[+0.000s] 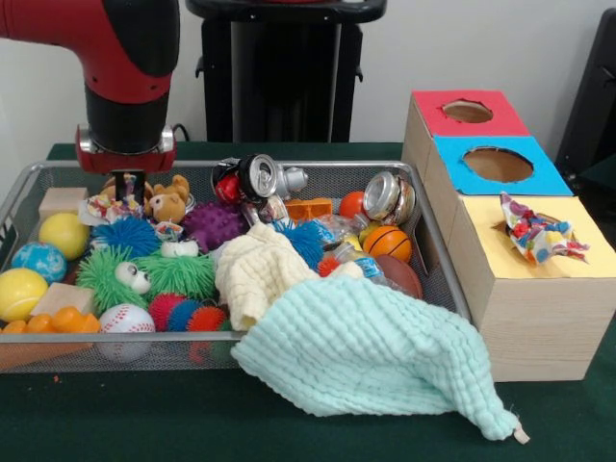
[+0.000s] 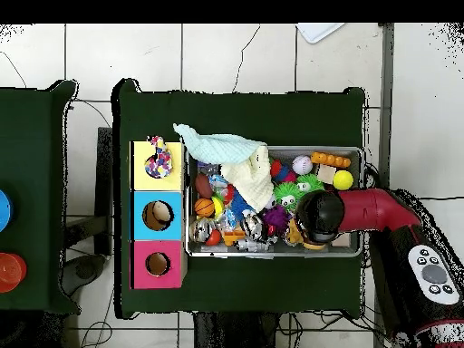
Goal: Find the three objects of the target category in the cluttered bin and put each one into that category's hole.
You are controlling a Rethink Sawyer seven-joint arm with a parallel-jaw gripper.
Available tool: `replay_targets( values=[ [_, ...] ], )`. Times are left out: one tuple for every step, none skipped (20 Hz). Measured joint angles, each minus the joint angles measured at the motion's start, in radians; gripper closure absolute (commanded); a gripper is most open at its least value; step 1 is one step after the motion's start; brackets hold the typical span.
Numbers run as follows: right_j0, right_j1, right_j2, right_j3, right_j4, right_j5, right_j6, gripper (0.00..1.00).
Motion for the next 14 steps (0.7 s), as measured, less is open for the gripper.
replay_targets(
  values=[
    [0.000,-0.002,-0.001,0.002,-0.001,-0.005,0.000,1.00],
    [0.000,-0.005,-0.001,0.004,-0.001,-0.010,0.000,1.00],
    [-0.001,-0.021,-0.001,0.014,-0.001,-0.033,0.000,1.00],
    [-0.001,-0.031,-0.001,0.022,0.002,-0.045,0.000,1.00],
    [-0.001,-0.041,-0.001,0.030,0.006,-0.052,0.000,1.00],
    [-0.001,-0.050,-0.001,0.037,0.011,-0.059,0.000,1.00],
    [-0.001,-0.072,-0.001,0.056,0.027,-0.069,0.000,1.00],
    [0.000,-0.093,-0.001,0.072,0.046,-0.073,0.000,1.00],
    [0.004,-0.123,-0.001,0.093,0.077,-0.074,0.000,1.00],
    [0.009,-0.145,-0.001,0.107,0.101,-0.074,0.000,1.00],
    [0.013,-0.157,-0.002,0.115,0.115,-0.073,0.000,1.00],
    [0.024,-0.177,-0.002,0.125,0.140,-0.073,0.000,1.00],
    [0.035,-0.197,-0.002,0.135,0.165,-0.073,0.000,1.00],
    [0.061,-0.225,-0.002,0.142,0.206,-0.074,0.000,1.00]
  ],
)
